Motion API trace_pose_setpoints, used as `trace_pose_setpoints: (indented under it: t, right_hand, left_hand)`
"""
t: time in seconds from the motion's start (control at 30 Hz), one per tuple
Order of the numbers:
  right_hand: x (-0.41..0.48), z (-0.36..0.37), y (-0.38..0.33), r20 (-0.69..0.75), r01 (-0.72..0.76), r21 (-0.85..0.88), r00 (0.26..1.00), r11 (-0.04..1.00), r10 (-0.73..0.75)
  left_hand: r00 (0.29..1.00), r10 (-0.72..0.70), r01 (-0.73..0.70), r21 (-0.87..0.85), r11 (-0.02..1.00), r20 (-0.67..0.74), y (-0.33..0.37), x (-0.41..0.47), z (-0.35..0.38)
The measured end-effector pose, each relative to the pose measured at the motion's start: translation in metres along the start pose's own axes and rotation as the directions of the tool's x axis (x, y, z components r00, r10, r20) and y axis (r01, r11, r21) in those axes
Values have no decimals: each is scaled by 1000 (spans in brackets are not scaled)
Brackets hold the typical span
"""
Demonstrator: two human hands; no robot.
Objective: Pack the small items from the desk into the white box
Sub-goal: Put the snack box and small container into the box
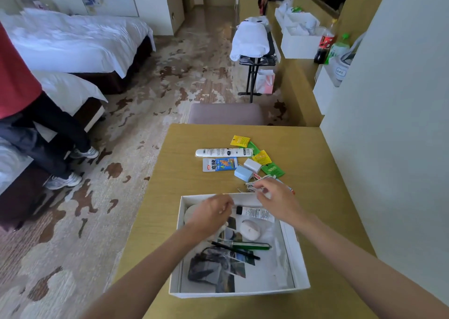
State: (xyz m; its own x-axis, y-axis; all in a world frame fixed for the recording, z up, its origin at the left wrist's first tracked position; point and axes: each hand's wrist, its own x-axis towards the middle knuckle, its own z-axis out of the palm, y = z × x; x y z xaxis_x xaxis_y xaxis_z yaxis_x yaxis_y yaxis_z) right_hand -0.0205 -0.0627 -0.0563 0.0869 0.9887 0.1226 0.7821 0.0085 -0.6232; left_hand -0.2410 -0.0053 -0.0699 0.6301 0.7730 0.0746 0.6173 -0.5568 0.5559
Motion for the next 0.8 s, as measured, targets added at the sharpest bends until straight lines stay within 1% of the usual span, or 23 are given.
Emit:
trace_pose_setpoints:
  t: [0.07,0.13,0.2,0.27,0.33,0.4,0.5,0.6,0.73,0.8]
  right_hand:
    - [16,-9,1,-13,-39,91,999,995,40]
    - [34,-13,4,4,-88,91,996,992,88]
    - [52,-10,9,55,-130,37,990,991,128]
    - [71,-2,14,114,-171,-36,978,985,174]
    - [92,10,19,165,-198,-104,963,975,213]
    - [113,24,26,215,-208,-209,943,956,252]
    - [138,46,36,271,-178,-383,917,906,294]
    - [153,66,43,287,-156,-498,899,853,332]
    - [163,81,49,233,-156,-576,910,803,343]
    - [167,84,52,236,-135,-609,910,782,342]
  left_hand:
    - [999,-50,49,-23,999,-7,-2,16,-8]
    - [991,-128,126,-44,991,-33,-4,33,-15]
    - [981,-186,183,-61,981,-55,-8,48,-19]
    - [974,-223,221,-51,974,-42,-16,63,-20]
    - [962,-273,273,-41,961,16,-30,79,-20]
    - [948,-298,300,-4,954,109,-46,97,-18]
    - [928,-287,257,152,955,238,-72,124,-12]
    - [906,-280,183,302,936,318,-93,154,0]
    - [881,-236,34,443,896,410,-118,189,18]
    - [889,-204,-28,493,870,411,-130,199,26]
